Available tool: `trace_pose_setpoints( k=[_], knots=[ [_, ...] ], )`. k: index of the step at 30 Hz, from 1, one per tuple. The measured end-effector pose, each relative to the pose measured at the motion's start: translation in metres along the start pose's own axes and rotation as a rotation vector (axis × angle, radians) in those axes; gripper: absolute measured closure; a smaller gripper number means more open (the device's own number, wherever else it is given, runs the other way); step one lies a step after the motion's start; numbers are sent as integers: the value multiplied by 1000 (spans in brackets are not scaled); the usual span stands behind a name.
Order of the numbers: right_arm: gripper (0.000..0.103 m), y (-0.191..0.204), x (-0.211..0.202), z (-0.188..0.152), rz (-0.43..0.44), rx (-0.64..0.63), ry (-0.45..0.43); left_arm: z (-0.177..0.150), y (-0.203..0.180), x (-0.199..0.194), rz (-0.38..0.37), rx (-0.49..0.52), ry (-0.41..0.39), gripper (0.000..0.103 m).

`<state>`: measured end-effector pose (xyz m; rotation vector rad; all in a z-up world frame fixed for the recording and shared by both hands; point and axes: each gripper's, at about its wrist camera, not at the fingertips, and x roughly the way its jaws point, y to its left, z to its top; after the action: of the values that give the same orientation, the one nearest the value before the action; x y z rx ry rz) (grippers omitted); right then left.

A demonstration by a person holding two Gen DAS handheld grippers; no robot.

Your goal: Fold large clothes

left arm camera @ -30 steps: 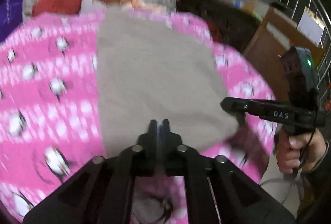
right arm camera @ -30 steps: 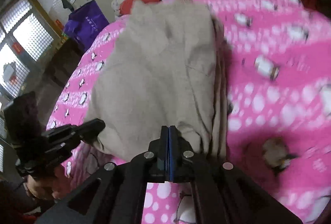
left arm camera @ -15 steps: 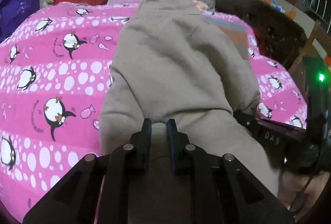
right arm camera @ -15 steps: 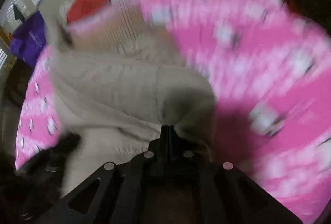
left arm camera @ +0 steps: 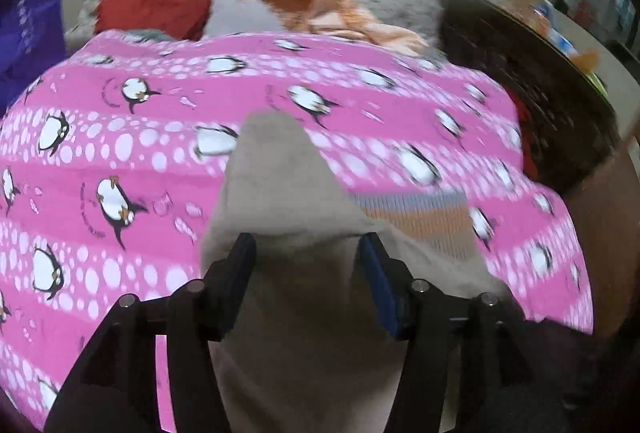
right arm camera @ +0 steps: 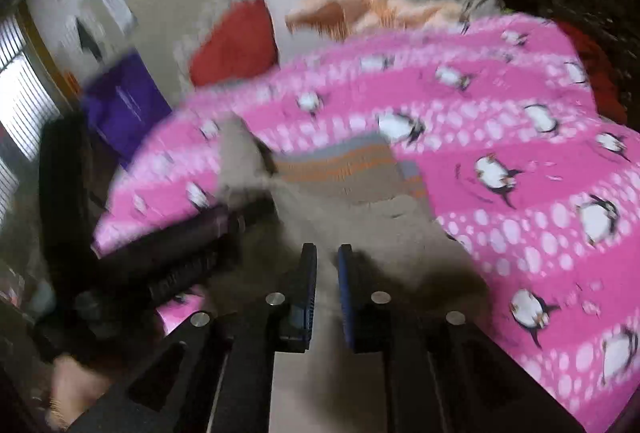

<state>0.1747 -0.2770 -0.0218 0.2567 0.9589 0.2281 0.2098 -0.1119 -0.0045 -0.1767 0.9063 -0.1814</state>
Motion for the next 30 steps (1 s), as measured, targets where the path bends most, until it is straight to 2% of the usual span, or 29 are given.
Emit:
trace_pose_setpoints(
  k=[3,5,7,9,10,12,15,17,22,26,30],
  knots=[
    [99,-16,24,17,-7,27,5,10,5,13,-4,-64,-25,50],
    [100,-28,30,17,27,57,-2,12,3,25,10,-71,-20,49],
    [101,-31,40,8,43,58,8,5,0,39,32,-57,-11,47],
    [101,-33,43,-12,58,14,-35,-5,-5,43,49,-15,-29,44],
    [101,-40,45,-19,92,33,-47,-11,-7,42,42,6,-50,38],
    [101,-62,45,-31,212,142,-56,-24,-9,41,55,38,-97,35],
    [103,-79,57,-30,289,218,-52,-23,-8,45,67,36,-103,33],
    [103,-79,60,-30,281,219,-42,-20,-8,52,78,33,-94,29],
    [103,-71,62,-29,227,179,-44,-19,-5,54,72,22,-97,29],
    [103,-71,73,-19,222,181,-30,-17,-12,58,111,46,-82,28],
    [103,-72,70,-17,236,190,-18,-3,-18,53,129,88,-5,27]
  ],
)
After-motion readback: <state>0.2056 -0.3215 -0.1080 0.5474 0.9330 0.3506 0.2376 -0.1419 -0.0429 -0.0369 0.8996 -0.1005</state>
